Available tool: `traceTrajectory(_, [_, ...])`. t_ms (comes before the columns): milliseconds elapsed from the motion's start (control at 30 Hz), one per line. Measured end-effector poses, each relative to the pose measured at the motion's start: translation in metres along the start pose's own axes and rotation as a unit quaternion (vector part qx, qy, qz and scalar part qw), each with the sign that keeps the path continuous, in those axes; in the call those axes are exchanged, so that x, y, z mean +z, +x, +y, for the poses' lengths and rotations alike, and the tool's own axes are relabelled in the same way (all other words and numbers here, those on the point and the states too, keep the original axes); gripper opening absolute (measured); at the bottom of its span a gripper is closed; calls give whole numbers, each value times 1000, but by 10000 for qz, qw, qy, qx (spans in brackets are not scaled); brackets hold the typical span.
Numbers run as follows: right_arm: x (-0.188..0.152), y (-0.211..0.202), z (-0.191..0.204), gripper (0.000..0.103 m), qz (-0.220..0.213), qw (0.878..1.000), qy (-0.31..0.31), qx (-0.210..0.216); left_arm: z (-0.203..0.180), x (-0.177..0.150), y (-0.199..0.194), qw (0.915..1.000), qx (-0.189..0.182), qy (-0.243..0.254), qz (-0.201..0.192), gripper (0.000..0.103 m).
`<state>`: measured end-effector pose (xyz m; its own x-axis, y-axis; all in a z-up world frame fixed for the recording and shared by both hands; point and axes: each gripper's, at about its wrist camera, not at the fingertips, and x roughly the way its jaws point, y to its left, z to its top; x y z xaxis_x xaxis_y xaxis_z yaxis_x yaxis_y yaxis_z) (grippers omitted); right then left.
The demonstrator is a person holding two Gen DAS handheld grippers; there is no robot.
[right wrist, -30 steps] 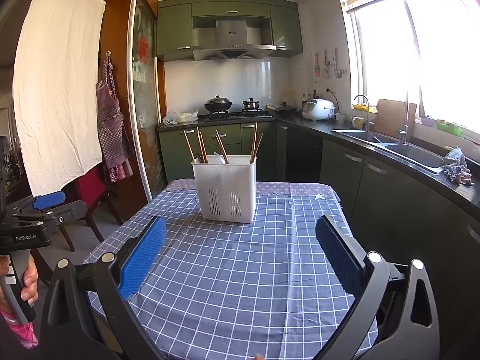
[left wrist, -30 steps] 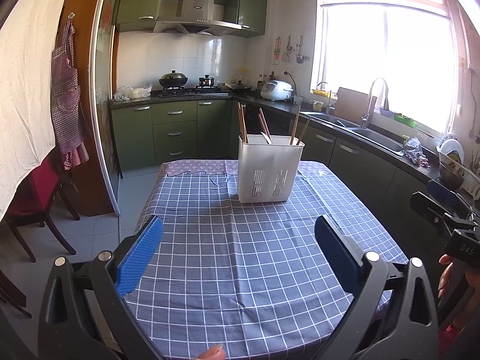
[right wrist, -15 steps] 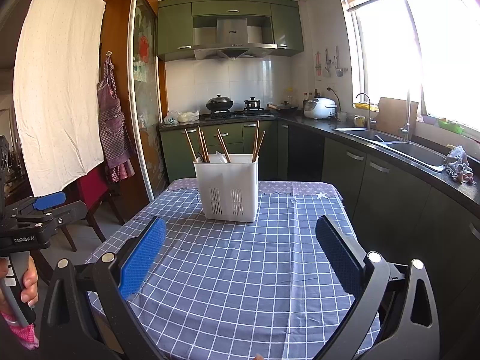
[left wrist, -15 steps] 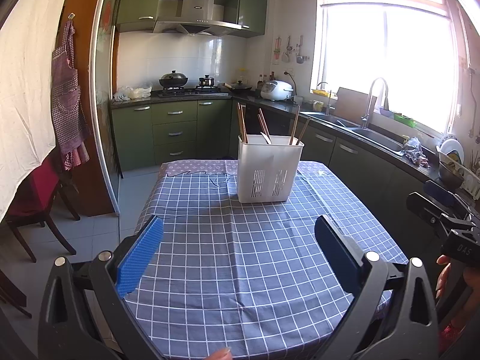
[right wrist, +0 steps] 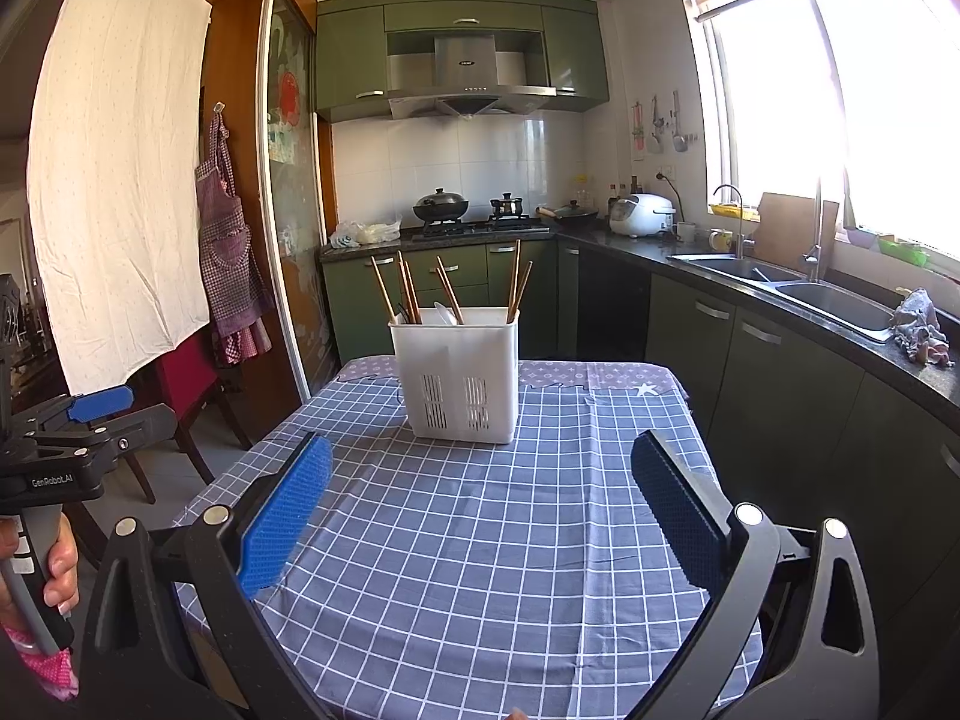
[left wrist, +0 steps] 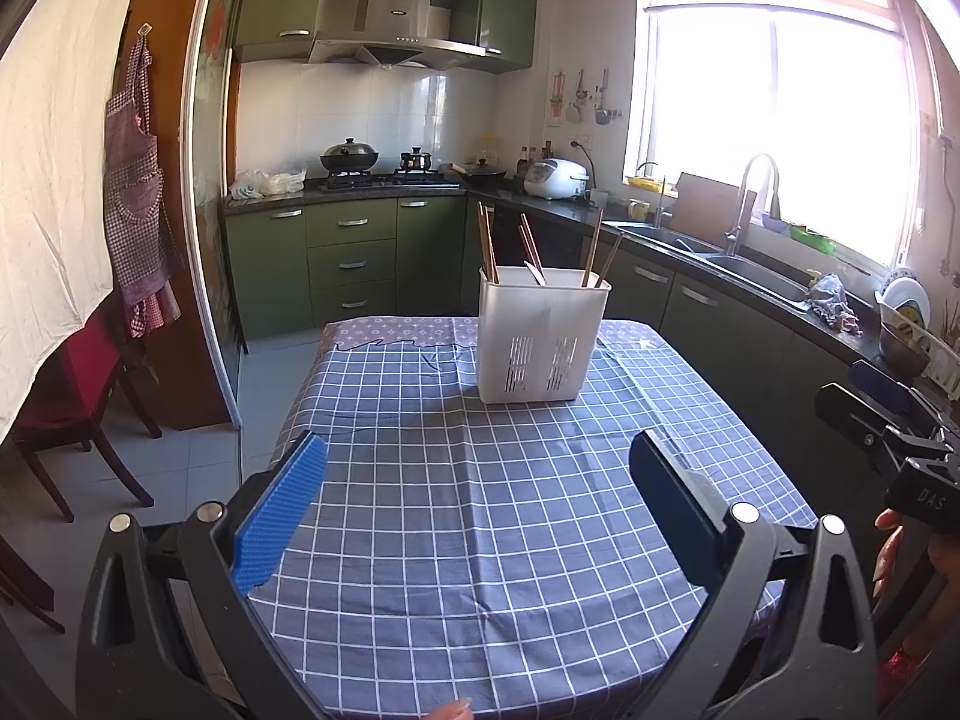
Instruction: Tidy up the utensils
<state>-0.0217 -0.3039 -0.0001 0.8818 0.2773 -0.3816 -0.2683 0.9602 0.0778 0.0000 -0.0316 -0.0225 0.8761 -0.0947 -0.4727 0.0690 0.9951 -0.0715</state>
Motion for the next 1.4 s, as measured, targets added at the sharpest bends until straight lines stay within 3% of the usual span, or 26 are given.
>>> traceTrajectory(1400, [-6, 10, -3, 98, 79, 10000, 5, 53, 5, -1, 5, 9996, -142, -204, 142, 96])
